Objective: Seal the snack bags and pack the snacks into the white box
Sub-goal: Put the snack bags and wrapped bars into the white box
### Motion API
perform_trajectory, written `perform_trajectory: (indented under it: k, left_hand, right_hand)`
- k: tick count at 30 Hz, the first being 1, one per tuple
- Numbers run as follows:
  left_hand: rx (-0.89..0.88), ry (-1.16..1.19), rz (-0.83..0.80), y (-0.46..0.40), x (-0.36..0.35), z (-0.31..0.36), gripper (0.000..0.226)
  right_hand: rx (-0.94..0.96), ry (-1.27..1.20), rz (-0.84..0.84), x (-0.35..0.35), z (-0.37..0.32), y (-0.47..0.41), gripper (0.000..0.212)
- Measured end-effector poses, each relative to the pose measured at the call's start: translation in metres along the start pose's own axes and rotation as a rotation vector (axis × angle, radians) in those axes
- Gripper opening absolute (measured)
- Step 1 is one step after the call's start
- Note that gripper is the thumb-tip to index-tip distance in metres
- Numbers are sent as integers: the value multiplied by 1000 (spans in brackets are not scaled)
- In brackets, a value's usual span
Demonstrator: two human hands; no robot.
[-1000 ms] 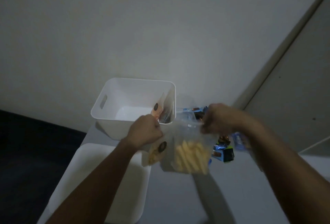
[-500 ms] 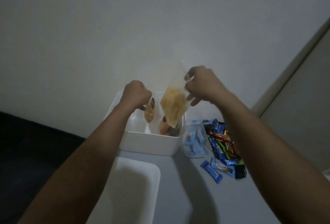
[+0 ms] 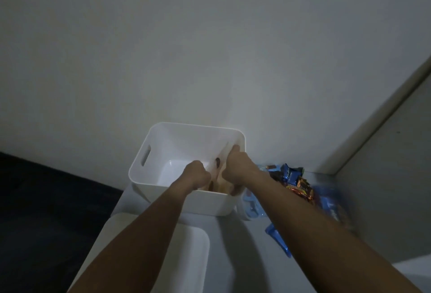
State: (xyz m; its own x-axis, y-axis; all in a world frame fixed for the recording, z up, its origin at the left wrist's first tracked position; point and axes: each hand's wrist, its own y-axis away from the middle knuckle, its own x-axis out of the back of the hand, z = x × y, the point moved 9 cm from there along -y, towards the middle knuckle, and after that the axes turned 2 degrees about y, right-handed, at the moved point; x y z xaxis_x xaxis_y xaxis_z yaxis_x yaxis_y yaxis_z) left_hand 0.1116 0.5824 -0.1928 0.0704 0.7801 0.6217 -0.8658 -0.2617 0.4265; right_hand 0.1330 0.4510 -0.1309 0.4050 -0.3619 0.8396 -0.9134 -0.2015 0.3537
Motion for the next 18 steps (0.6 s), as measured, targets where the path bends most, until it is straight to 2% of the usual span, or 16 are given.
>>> perform_trajectory:
  k: [4, 9, 12, 14, 18]
  left_hand:
    - [52, -27, -169, -11, -18, -1, 28]
    - [136, 81, -275, -12, -29, -4, 28]
    - [151, 32, -306, -14, -36, -7, 11]
    - [138, -12, -320, -15, -39, -5, 9]
    - [96, -95, -304, -12, -36, -1, 33]
  right_hand:
    - [-66, -19, -9, -9, 11, -10, 55]
    - [-15, 113, 165, 9, 19, -16, 25]
    - [6, 181, 113, 0, 24, -19, 26]
    - [24, 185, 133, 0, 25, -21, 26]
    - [49, 210, 203, 5, 25, -23, 26]
